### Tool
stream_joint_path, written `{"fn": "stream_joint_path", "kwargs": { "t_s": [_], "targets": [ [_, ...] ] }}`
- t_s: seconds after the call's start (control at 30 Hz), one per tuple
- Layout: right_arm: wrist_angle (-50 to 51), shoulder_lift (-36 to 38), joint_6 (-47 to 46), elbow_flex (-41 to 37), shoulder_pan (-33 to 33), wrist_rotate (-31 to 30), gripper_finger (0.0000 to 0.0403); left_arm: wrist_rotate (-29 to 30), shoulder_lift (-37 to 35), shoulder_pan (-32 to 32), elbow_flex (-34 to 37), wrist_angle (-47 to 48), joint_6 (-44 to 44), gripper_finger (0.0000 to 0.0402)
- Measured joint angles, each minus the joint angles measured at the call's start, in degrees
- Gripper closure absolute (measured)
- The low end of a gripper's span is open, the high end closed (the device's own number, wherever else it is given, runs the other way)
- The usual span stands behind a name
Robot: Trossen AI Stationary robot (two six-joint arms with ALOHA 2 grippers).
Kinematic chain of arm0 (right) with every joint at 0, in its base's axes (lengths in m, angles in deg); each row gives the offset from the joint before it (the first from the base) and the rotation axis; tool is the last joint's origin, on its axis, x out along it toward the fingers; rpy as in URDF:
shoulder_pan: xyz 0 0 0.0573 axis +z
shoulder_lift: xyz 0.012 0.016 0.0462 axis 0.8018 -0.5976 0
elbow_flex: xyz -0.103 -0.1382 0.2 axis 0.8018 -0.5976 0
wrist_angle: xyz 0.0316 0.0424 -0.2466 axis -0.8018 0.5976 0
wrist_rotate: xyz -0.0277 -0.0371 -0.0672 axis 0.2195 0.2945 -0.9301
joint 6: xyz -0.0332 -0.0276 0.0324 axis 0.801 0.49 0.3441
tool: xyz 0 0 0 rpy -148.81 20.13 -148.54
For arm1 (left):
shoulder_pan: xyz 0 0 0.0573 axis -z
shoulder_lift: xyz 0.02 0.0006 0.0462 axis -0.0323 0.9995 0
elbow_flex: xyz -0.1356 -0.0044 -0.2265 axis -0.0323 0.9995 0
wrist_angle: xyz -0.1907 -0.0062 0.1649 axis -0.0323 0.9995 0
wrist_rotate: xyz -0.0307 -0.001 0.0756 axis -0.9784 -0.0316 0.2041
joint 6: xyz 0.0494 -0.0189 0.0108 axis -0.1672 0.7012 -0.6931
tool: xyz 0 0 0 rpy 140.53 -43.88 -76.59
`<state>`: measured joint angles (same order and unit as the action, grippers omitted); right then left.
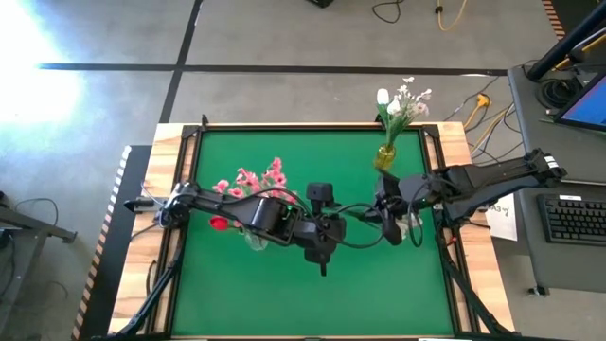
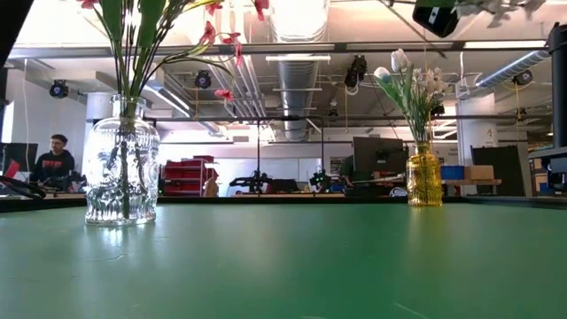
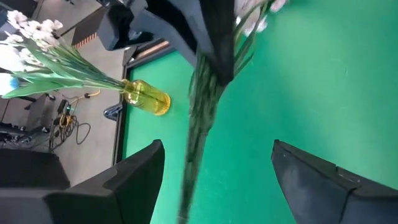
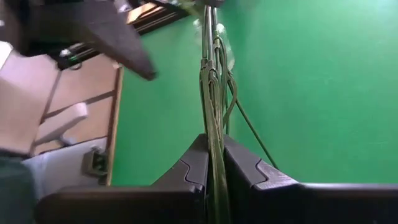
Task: Sort flowers into vase by color
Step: Put the white flower into the transparent vase
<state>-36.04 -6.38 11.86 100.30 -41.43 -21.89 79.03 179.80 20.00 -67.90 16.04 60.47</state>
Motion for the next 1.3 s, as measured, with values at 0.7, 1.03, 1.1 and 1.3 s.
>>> {"fn": "stream_joint_path", "kwargs": {
  "t_s": [0.7, 1.03, 1.1, 1.3],
  "targets": [
    [0.20, 0.04, -4.25, 0.00, 0.27, 3.19, 0.0380, -0.13, 0.10, 0.00, 0.02, 2.82, 2.36, 0.0313],
    [0.15, 0.07, -4.80, 0.00, 0.27, 3.45, 0.0380, -0.02, 0.10, -0.02, 0.02, 2.87, 2.56, 0.0374],
    [0.16, 0.07, -4.82, 0.00, 0.27, 3.91, 0.0380, -0.04, 0.10, -0.02, 0.02, 2.87, 2.56, 0.0382],
    [-0.10, 0.07, -4.86, 0.00, 0.27, 4.44, 0.0380, -0.04, 0.10, 0.02, 0.02, 2.85, 2.67, 0.0379]
  ]
}}
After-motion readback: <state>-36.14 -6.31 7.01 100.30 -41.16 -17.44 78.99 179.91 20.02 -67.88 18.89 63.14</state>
